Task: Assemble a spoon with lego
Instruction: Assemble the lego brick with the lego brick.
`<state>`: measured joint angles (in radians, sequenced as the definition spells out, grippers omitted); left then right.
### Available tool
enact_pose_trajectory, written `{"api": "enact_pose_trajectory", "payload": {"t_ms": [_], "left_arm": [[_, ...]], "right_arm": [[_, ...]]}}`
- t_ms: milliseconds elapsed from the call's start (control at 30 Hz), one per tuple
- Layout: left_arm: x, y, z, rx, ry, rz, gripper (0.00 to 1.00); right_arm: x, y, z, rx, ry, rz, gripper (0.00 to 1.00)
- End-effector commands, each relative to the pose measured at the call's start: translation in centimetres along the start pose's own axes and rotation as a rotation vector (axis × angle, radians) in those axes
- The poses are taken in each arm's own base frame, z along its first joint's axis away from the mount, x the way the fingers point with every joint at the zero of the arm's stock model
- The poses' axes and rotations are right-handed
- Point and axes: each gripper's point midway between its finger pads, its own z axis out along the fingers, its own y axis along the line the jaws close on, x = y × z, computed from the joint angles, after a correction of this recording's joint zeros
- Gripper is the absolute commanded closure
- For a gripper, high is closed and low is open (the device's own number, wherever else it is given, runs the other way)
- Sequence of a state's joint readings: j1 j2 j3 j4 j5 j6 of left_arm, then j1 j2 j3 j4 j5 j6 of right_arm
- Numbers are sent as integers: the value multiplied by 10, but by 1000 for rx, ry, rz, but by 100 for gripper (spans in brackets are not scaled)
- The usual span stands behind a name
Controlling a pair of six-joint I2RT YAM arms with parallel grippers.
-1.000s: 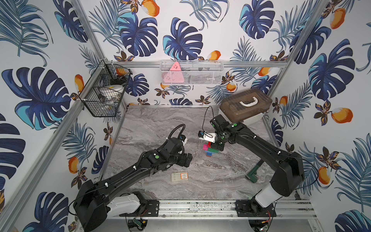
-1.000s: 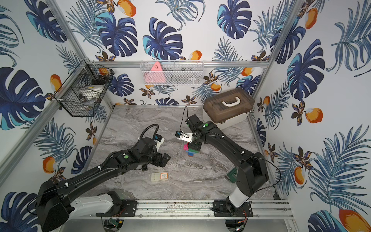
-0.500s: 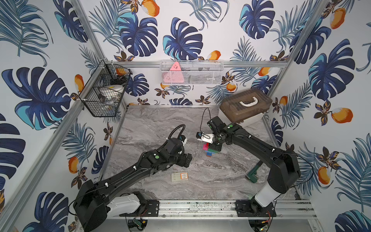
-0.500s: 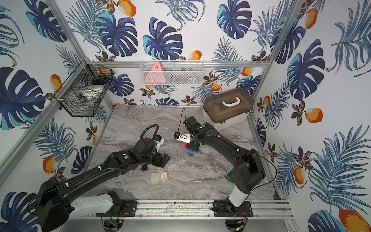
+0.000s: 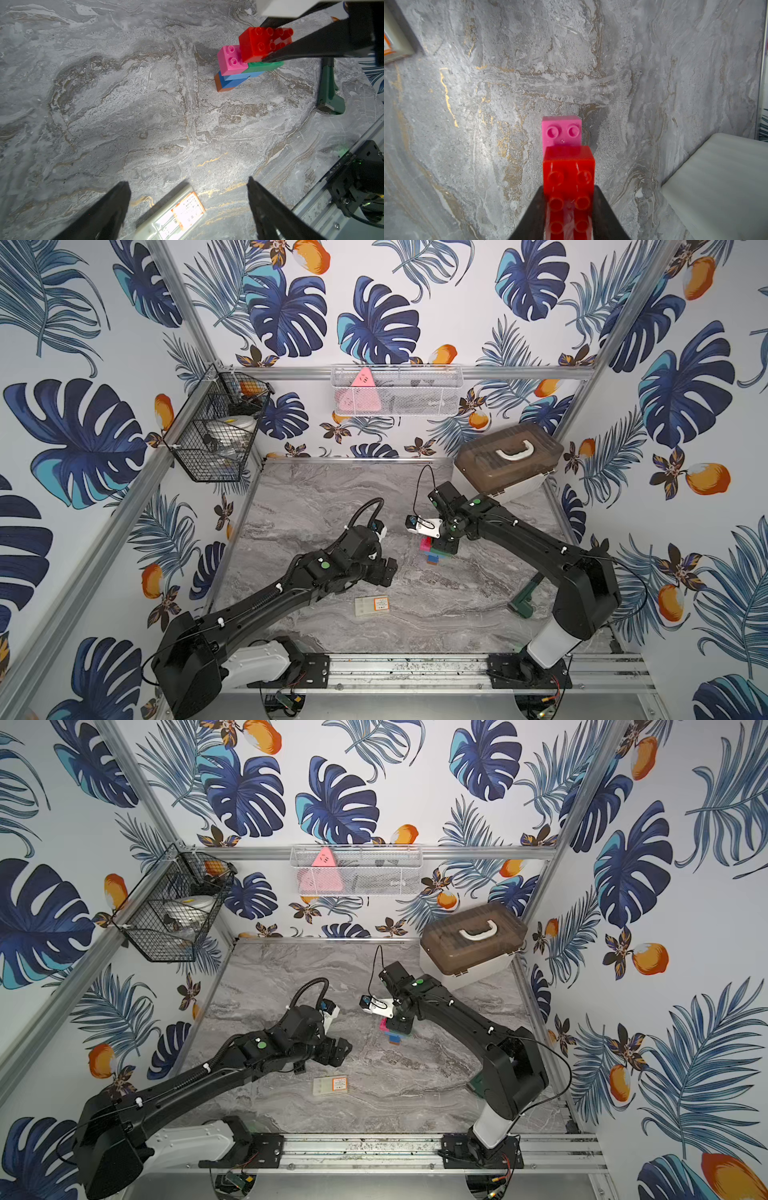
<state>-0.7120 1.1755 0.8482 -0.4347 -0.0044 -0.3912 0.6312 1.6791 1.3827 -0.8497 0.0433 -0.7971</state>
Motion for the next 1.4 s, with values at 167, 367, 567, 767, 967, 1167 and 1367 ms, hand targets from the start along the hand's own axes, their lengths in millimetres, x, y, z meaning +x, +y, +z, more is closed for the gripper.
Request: {"api": "enact_pose_trajectory", "payload": {"t_ms": [167,367,567,767,967,1167,1367], "left_arm": [[-2,1,-1,-6,-12,3,6],[-1,2,-1,-8,-11,4,6],[-1,3,-2,-13,-10,5,6],[0,5,-5,-22,-13,10,6],[2,8,-7,-36,-15,15,6],[2,8,-8,-37,-17,16,6],[1,7,-6,-29,-13,13,6]], "right_arm": [[4,3,2,-4,17,-11,78],[8,7,12,-22,36,-7,78],[14,12,21,-45,71,-8,79],[26,26,34,-109,121,-7,80],[34,39,45,-164,159,0,82],[41,35,35,-126,161,6,82],[40,31,20,-85,128,21,82]]}}
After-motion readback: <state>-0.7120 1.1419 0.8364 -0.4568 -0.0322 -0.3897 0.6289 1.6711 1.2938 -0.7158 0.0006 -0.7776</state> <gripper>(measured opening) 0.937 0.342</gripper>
